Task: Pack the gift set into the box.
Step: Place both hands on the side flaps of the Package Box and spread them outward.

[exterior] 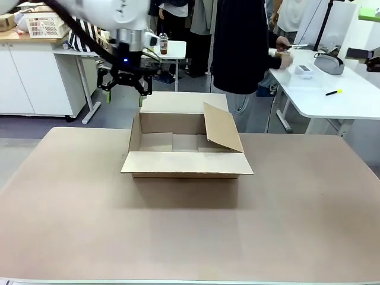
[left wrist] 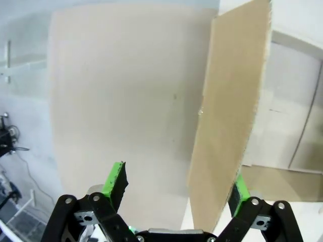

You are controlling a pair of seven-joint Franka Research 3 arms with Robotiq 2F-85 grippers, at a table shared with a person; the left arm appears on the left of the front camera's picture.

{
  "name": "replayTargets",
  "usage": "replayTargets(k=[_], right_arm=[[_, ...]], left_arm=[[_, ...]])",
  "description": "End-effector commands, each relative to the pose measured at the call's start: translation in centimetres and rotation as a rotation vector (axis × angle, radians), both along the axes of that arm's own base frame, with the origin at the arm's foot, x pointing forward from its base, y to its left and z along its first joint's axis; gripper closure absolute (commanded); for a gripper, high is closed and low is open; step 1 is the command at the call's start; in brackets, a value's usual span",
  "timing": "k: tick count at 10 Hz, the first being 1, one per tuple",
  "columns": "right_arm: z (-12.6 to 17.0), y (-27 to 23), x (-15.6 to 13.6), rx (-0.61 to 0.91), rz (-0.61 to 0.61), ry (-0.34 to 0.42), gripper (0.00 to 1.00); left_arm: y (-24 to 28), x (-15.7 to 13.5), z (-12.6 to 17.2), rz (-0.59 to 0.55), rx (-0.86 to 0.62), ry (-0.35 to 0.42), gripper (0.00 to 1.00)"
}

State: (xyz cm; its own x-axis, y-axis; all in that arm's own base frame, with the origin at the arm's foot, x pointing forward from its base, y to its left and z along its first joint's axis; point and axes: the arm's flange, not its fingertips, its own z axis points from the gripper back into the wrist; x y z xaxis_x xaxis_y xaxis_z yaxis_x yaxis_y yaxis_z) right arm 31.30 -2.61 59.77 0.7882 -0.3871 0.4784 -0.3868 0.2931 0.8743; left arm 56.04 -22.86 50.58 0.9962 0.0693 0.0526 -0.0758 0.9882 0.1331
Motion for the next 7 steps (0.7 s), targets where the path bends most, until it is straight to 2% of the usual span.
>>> replayTargets(k=[1, 4, 7], right_arm=[[0.1, 0.3, 0.4, 0.013, 0.001, -0.037, 0.0], [0.1, 0.3, 0.4, 0.013, 0.001, -0.037, 0.0], [0.1, 0.3, 0.4, 0.013, 0.001, -0.037, 0.0]], left_arm=[[3.7, -1.5, -1.4, 0.017, -0.089, 0.024, 0.0], [8.4, -2.7, -1.1, 0.014, -0.242, -0.001, 0.0], [10.8, -2.1, -3.5, -0.065, -0.441, 0.057, 0.0]])
